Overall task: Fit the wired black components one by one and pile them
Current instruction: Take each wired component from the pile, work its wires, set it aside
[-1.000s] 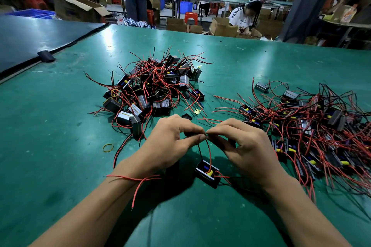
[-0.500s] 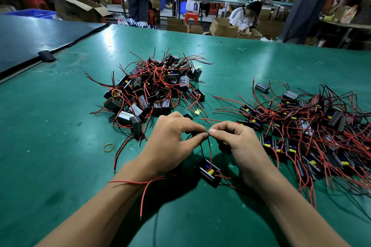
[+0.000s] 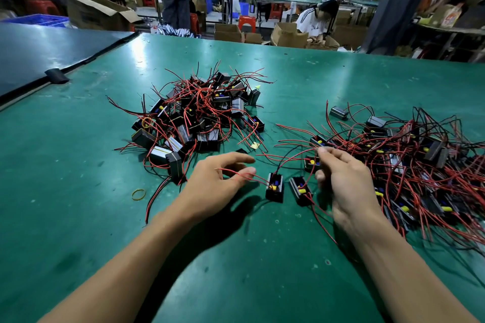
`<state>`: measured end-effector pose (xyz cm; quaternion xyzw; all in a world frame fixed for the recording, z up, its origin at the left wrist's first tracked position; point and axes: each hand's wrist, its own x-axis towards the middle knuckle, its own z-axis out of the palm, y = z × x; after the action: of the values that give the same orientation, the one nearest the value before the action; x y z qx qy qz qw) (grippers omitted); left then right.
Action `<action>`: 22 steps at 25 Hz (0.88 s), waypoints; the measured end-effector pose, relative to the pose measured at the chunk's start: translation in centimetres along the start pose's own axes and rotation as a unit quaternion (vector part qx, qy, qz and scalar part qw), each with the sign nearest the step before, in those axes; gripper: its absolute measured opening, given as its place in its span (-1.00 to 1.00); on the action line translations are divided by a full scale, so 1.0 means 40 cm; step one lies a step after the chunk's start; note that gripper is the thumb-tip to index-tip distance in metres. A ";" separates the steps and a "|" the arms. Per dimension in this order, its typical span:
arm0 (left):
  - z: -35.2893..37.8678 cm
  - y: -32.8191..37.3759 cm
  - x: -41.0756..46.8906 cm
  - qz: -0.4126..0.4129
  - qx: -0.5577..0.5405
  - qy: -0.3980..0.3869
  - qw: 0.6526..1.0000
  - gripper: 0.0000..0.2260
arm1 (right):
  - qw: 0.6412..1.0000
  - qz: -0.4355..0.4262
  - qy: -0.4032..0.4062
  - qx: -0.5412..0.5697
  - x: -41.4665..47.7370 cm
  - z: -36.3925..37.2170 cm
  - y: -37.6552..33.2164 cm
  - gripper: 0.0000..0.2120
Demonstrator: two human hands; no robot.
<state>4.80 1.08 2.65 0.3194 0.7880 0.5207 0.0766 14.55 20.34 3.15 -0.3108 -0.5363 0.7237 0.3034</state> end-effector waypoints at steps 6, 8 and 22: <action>0.028 0.012 -0.009 0.044 0.014 -0.105 0.993 -0.77 | 0.881 -0.304 -0.003 -0.362 -0.039 0.012 0.013 -0.73; 0.031 0.012 -0.009 0.052 0.028 -0.107 0.993 -0.74 | 0.828 -0.289 -0.053 -0.478 -0.056 0.027 0.024 -0.74; 0.036 0.008 -0.010 0.042 0.004 -0.108 0.993 -0.59 | 0.741 -0.332 -0.194 -0.551 -0.045 0.016 0.066 -0.65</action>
<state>5.92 2.03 2.20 0.4068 0.7631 0.4830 0.1376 14.90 17.95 0.99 -0.0794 -0.9579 0.2004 0.1898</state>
